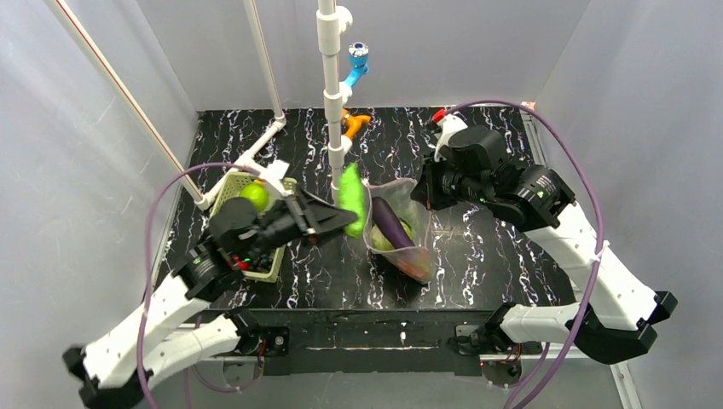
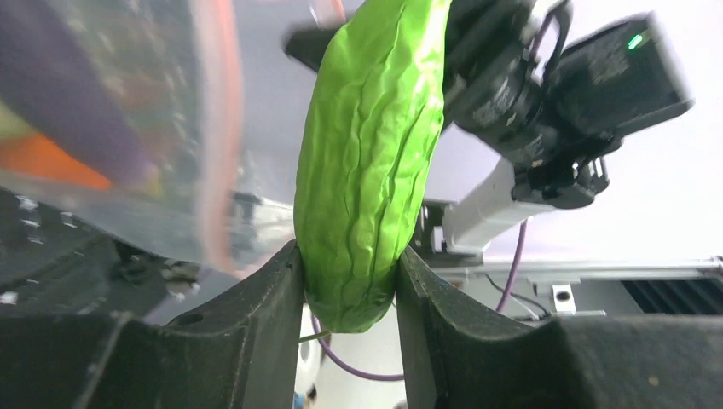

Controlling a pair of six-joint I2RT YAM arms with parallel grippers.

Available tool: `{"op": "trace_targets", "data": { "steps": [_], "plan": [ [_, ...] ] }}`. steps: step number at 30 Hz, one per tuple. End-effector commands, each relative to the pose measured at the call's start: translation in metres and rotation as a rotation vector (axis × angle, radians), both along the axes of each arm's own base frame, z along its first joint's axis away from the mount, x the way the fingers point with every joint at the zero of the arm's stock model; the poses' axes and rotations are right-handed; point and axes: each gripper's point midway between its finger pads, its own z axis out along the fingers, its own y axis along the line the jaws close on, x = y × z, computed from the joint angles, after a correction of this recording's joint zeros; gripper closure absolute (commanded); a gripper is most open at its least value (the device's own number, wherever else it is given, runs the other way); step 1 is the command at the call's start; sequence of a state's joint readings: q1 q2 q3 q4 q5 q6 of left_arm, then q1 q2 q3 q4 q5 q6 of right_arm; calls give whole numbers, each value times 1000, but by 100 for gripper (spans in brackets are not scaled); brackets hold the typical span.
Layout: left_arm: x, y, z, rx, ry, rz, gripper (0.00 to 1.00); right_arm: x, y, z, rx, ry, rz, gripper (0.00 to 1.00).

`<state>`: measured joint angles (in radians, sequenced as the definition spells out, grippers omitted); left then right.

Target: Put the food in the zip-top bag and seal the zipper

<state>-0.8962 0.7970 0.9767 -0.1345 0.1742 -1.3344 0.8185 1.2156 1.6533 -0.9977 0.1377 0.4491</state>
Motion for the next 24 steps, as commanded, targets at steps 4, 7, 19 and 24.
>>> {"op": "trace_targets", "data": {
  "steps": [4,7,19,24],
  "plan": [
    [3,-59,47,-205,52,-7,100,27,-9,45,148,-108,-219,99],
    [11,-68,33,-223,184,32,100,26,-9,47,152,-115,-219,99],
    [24,-73,-11,-279,557,208,100,19,-12,43,142,-120,-199,99],
    [28,-62,-18,-231,575,270,94,15,-12,42,137,-120,-179,99]
  ]
}}
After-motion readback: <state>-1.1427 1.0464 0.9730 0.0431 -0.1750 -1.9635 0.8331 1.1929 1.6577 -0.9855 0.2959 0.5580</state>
